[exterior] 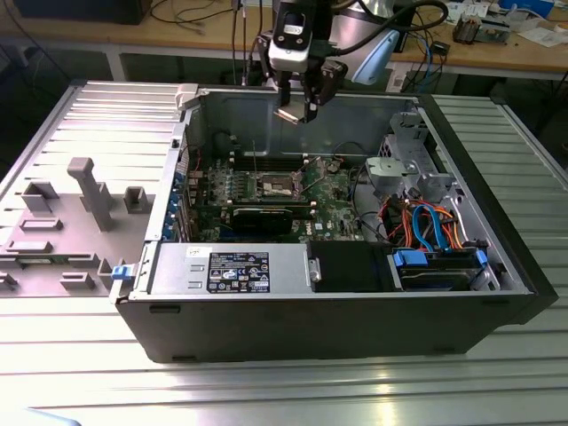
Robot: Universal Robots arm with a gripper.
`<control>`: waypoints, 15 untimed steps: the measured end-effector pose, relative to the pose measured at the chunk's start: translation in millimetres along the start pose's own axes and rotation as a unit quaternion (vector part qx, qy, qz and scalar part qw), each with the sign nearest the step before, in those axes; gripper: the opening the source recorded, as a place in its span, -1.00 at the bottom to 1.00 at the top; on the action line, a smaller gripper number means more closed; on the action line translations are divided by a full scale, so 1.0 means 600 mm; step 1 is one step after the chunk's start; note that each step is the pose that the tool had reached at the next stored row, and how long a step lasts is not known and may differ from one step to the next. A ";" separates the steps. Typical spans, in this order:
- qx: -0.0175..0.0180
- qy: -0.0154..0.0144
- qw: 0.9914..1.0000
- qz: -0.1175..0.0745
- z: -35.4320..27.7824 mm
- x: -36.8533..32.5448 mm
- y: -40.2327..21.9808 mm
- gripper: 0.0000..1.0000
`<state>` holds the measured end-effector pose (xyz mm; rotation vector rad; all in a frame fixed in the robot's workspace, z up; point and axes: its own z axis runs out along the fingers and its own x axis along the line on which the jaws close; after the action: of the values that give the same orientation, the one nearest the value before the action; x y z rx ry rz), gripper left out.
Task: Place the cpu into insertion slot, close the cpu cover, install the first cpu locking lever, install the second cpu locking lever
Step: 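Place the cpu into insertion slot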
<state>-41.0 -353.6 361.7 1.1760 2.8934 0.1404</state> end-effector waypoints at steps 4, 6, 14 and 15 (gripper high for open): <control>0.000 -0.002 1.000 0.021 0.000 0.000 0.000 0.08; -0.001 -0.003 1.000 0.031 0.000 0.000 0.000 0.08; -0.001 -0.003 0.999 0.038 0.000 0.000 0.000 0.08; -0.001 -0.003 0.999 0.038 0.000 0.000 0.000 0.08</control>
<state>-41.0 -353.6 361.6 1.2847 2.8431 0.1392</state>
